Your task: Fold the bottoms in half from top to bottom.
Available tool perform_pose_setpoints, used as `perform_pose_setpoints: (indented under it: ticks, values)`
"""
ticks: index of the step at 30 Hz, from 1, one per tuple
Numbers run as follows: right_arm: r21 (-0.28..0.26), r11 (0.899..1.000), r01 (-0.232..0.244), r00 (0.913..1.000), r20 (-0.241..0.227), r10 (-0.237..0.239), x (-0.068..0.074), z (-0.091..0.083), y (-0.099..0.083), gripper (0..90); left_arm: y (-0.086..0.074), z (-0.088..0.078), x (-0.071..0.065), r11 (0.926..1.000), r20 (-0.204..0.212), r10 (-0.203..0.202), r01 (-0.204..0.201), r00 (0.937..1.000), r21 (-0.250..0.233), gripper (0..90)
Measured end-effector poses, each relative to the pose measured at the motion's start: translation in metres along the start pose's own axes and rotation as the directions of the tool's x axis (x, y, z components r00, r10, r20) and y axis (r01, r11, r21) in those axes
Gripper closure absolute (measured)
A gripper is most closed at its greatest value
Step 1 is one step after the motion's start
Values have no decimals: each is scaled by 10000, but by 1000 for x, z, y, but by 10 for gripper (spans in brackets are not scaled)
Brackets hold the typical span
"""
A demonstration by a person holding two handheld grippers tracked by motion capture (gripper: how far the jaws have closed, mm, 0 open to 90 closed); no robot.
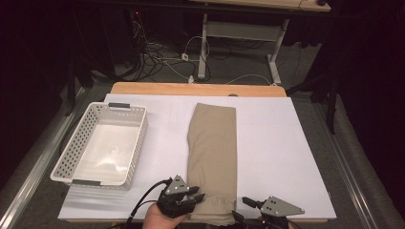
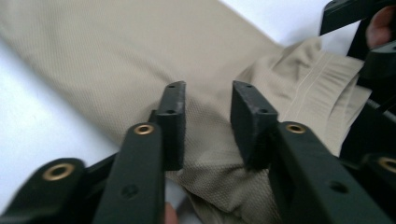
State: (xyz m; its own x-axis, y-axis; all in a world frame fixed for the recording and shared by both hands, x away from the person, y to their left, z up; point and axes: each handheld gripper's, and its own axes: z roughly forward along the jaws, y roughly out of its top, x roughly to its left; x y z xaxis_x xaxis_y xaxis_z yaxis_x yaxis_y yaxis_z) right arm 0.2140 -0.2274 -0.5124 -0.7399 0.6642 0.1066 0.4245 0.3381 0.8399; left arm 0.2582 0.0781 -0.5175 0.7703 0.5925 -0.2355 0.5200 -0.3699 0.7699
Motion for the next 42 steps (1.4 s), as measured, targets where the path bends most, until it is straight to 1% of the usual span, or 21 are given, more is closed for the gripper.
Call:
perform_pose_setpoints:
  ticks: [2, 4, 6, 8, 10, 12, 13, 14, 17, 19, 20, 21, 23, 27, 29, 31, 33, 34, 38, 41, 42]
  values:
    - [-203, 9998, 2, 10000, 42, -2, -2, 0, 4, 373, 0, -6, 2, 9998, -186, 78, -81, 9998, -187, 520]
    - [-421, 9991, -53, 10000, 69, 56, -5, 0, 8, 339, -2, -17, 9, 9986, -500, 161, -187, 9986, -503, 461]
    - [-562, 9984, -112, 9998, 150, 121, -9, 3, 13, 303, -5, -26, 16, 9973, -696, 103, -153, 9975, -717, 404]
    - [-663, 9977, -108, 9996, 246, 125, -14, 6, 19, 269, -10, -36, 27, 9959, -911, -80, -3, 9958, -903, 352]
    - [-774, 9969, -116, 9991, 393, 147, -18, 10, 24, 241, -14, -44, 34, 9936, -1005, -232, 119, 9947, -1122, 313]
    - [-849, 9961, -233, 9982, 524, 278, -24, 15, 30, 202, -16, -48, 38, 9919, -1174, -268, 118, 9927, -1264, 258]
    - [-849, 9961, -233, 9982, 524, 278, -24, 15, 30, 202, -16, -48, 38, 9919, -1174, -268, 118, 9927, -1264, 234]
    - [-900, 9954, -322, 9971, 651, 382, -31, 20, 35, 157, -18, -49, 42, 9917, -1326, -206, 35, 9910, -1284, 211]
    - [-803, 9964, -269, 9951, 924, 343, -40, 32, 43, 111, -21, -48, 48, 9919, -1325, -175, 5, 9910, -1269, 160]
    - [-501, 9987, -59, 9913, 1308, 124, -46, 43, 48, 53, -23, -48, 50, 9917, -1299, -218, 49, 9913, -1287, 129]
    - [-340, 9994, -82, 9898, 1416, 130, -49, 48, 51, 26, -23, -48, 50, 9915, -1250, -257, 94, 9918, -1295, 127]
    - [-254, 9995, -192, 9894, 1436, 226, -52, 52, 53, 11, -23, -48, 51, 9919, -1201, -296, 143, 9923, -1259, 121]
    - [-204, 9990, -391, 9886, 1444, 416, -60, 63, 58, 2, -24, -48, 52, 9910, -1148, -484, 333, 9922, -1300, 67]
    - [-25, 9993, -371, 9868, 1575, 370, -71, 82, 70, 2, -24, -48, 52, 9907, -1161, -431, 274, 9923, -1336, 5]
    - [-34, 9992, -390, 9858, 1635, 390, -73, 86, 72, 2, -24, -48, 52, 9906, -1178, -433, 273, 9921, -1341, 0]
    - [-124, 9986, -508, 9853, 1628, 521, -82, 97, 80, 2, -25, -48, 51, 9878, -1238, -469, 277, 9912, -1530, 0]
    - [-127, 9985, -529, 9846, 1661, 543, -84, 100, 82, 2, -25, -48, 51, 9878, -1234, -451, 258, 9913, -1536, 0]
    - [-152, 9985, -522, 9840, 1698, 540, -90, 105, 87, 2, -25, -47, 50, 9879, -1280, -379, 179, 9910, -1538, 0]
    - [-284, 9974, -668, 9810, 1806, 708, -102, 111, 95, 3, -25, -46, 49, 9896, -1314, -306, 116, 9909, -1434, 0]
    - [-377, 9967, -723, 9798, 1843, 780, -111, 116, 102, 4, -24, -45, 49, 9900, -1328, -332, 144, 9906, -1401, 0]
    - [-379, 9967, -719, 9800, 1832, 777, -114, 118, 104, 4, -24, -45, 50, 9890, -1266, -457, 271, 9909, -1455, 0]
